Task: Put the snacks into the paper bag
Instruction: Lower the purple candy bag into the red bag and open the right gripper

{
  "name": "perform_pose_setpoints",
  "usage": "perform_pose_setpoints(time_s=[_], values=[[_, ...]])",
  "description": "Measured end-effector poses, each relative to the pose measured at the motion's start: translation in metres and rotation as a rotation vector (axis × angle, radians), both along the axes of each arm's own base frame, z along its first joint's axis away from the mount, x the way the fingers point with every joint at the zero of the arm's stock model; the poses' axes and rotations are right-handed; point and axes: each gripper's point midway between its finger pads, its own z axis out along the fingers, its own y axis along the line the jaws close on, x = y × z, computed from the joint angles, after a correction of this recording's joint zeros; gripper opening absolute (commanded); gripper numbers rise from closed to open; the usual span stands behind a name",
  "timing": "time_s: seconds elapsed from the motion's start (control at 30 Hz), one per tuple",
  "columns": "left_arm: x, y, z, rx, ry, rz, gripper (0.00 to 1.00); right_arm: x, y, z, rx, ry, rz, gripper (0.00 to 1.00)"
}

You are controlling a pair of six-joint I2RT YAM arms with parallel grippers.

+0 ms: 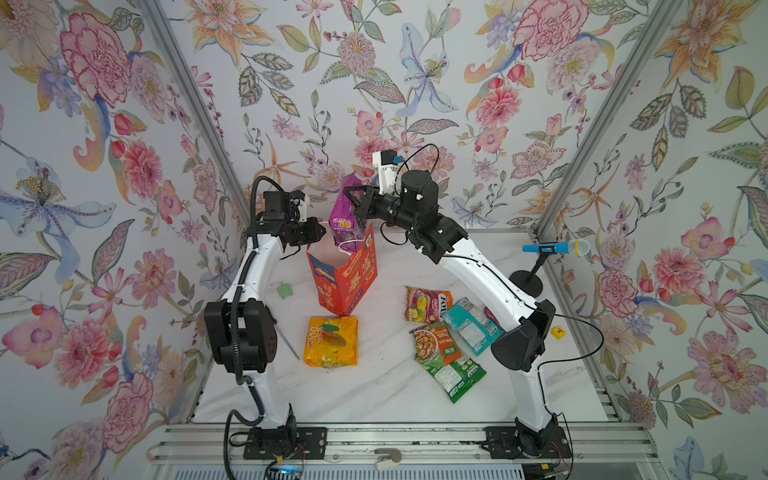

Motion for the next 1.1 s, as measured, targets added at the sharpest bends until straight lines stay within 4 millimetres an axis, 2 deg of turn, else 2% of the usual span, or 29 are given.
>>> perform_pose_setpoints(time_s=[0.23,0.33,0.6,0.93,1.1], values=[[0.0,-0.001,0.0,-0.005,0.004,0.003,0.19,-0.002,0.009,0.018,0.064,-0.009,0.021,0.0],[0.0,-0.001,0.0,-0.008,0.006,0.005,0.19,0.002,0.013,0.017,0.08,-0.002,0.024,0.0],[0.0,-0.002,0.0,-0.011,0.005,0.007,0.19,0.012,0.029,-0.018,0.055,0.075,0.04,0.0],[0.0,-0.001,0.0,-0.012,0.006,0.01,0.19,-0.009,0.049,-0.026,0.058,0.106,0.11,0.0],[0.0,-0.001,0.0,-0.01,0.006,0.012,0.19,-0.016,0.059,-0.052,0.026,0.147,0.129,0.0]])
